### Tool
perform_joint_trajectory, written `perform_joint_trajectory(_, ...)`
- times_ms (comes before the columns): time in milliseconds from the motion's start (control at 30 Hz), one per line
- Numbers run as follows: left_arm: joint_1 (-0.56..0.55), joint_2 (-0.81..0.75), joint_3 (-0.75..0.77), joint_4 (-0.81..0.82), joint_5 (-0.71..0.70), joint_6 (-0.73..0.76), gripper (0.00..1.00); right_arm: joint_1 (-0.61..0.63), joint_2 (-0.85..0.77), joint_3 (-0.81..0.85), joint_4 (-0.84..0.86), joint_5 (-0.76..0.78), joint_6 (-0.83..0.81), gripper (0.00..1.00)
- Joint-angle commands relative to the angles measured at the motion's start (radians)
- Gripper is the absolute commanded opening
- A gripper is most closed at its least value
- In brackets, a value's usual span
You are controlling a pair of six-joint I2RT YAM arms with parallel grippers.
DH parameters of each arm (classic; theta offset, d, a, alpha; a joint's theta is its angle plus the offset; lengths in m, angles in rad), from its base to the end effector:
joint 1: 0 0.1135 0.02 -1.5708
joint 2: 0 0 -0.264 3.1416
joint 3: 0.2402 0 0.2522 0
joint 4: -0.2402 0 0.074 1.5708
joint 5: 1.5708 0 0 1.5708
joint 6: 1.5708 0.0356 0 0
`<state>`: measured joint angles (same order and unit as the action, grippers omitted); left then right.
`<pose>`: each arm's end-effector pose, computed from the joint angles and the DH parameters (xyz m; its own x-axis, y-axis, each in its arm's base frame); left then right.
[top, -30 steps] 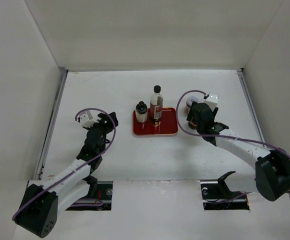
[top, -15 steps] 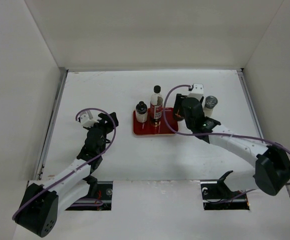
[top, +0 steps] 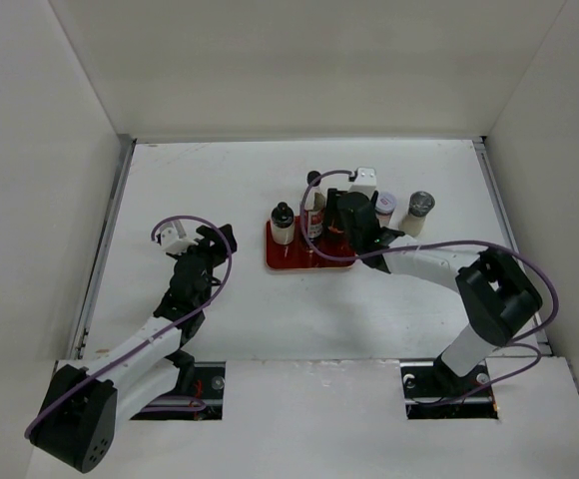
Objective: Organize the condiment bottles
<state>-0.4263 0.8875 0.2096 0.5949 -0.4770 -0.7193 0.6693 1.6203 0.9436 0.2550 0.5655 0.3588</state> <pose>0.1770 -0.0624 0.2026 -0.0243 -0.6318 -0.7748 -0.0868 0.7734 -0.6280 0.2915 0.2063 0.2280 -0.3499 0.1013 -0.9313 -0.0188 0.9932 0.1150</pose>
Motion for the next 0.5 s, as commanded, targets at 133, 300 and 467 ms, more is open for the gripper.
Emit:
perform_joint_trajectory(133, 0.007, -0.016, -0.001, 0.043, 0.012, -0.011, 0.69, 0.013, 0.023, 0.055, 0.176, 0.023, 0.031, 0.63)
perform_joint_trajectory(300, 0.008, -0.012, -0.003, 0.046, 0.014, -0.011, 0.69, 0.017, -0.048, 0.037, 0.112, 0.057, 0.042, 0.85)
perform_joint_trajectory(467, 0.002, -0.016, -0.003, 0.048, 0.011, -0.011, 0.69, 0.014, -0.192, -0.008, 0.014, 0.088, 0.046, 0.89)
